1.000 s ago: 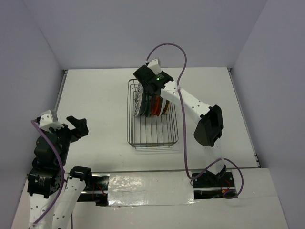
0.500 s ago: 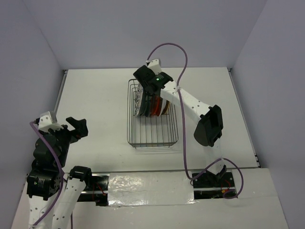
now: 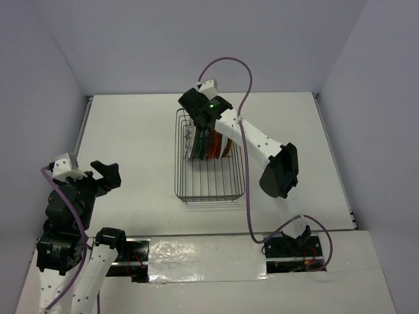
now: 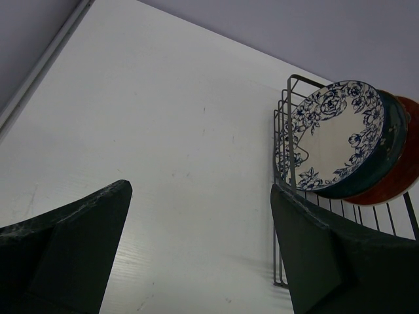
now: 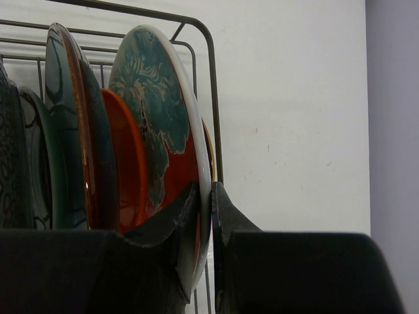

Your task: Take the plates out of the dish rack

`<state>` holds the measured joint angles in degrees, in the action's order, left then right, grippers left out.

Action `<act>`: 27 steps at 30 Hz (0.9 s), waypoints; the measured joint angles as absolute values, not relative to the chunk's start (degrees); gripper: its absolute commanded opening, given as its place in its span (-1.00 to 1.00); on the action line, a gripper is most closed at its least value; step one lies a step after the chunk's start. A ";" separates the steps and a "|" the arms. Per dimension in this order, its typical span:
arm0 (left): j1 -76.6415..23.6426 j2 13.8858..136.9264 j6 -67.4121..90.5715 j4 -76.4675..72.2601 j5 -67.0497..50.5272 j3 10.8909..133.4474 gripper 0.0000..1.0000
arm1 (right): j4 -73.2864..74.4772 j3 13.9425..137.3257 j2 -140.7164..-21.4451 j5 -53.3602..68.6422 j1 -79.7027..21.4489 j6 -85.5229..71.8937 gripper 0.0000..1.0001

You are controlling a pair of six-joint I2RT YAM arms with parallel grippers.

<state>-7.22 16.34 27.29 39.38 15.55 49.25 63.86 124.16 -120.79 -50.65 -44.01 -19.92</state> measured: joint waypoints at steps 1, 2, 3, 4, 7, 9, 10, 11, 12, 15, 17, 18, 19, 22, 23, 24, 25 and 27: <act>-7.22 16.34 27.29 39.35 15.55 49.25 1.00 | 64.05 124.40 -120.90 -50.65 -44.01 -19.90 -1.00; -7.22 16.34 27.29 39.35 15.55 49.25 1.00 | 64.18 124.51 -120.97 -50.65 -44.01 -19.88 -1.00; -7.22 16.34 27.31 39.35 15.55 49.25 1.00 | 64.20 124.53 -120.97 -50.65 -44.01 -19.86 -1.00; -7.22 16.34 27.29 39.35 15.55 49.25 1.00 | 64.38 124.70 -120.99 -50.63 -44.01 -19.86 -1.00; -7.25 16.34 27.29 39.35 15.55 49.25 1.00 | 64.95 125.82 -121.51 -50.57 -44.01 -19.79 -1.00; -7.22 16.34 27.31 39.35 15.55 49.23 1.00 | 65.28 126.43 -121.78 -50.54 -44.01 -19.64 -1.00; -7.25 16.34 27.29 39.38 15.55 49.23 1.00 | 65.28 126.48 -121.80 -50.54 -44.01 -19.62 -1.00; -7.22 16.34 27.31 39.38 15.57 49.23 1.00 | 65.39 126.61 -121.80 -50.50 -44.01 -19.62 -1.00; -7.25 16.34 27.29 39.35 15.57 49.23 1.00 | 65.45 126.72 -121.80 -50.48 -44.01 -19.59 -1.00; -7.25 16.34 27.29 39.38 15.57 49.23 1.00 | 65.54 127.15 -121.80 -50.50 -44.01 -19.18 -1.00; -7.22 16.34 27.31 39.38 15.57 49.23 1.00 | 65.67 127.52 -121.80 -50.54 -44.01 -18.76 -1.00; -7.22 16.34 27.29 39.35 15.57 49.23 1.00 | 65.69 127.72 -121.80 -50.61 -44.01 -18.52 -1.00; -7.25 16.34 27.29 39.38 15.57 49.23 1.00 | 65.78 127.98 -121.80 -50.63 -44.01 -18.33 -1.00; -7.25 16.34 27.31 39.35 15.57 49.23 1.00 | 65.80 128.60 -121.73 -50.68 -44.01 -17.61 -1.00; -7.22 16.34 27.31 39.38 15.57 49.23 1.00 | 65.78 128.60 -121.73 -50.68 -44.01 -17.41 -1.00; -7.25 16.34 27.31 39.38 15.57 49.23 1.00 | 65.76 128.66 -121.73 -50.68 -44.01 -16.97 -1.00; -7.25 16.34 27.31 39.38 15.57 49.23 1.00 | 65.73 128.73 -121.73 -50.68 -44.01 -16.75 -1.00; -7.25 16.34 27.31 39.35 15.55 49.23 1.00 | 65.87 129.25 -121.73 -50.57 -44.01 -16.27 -1.00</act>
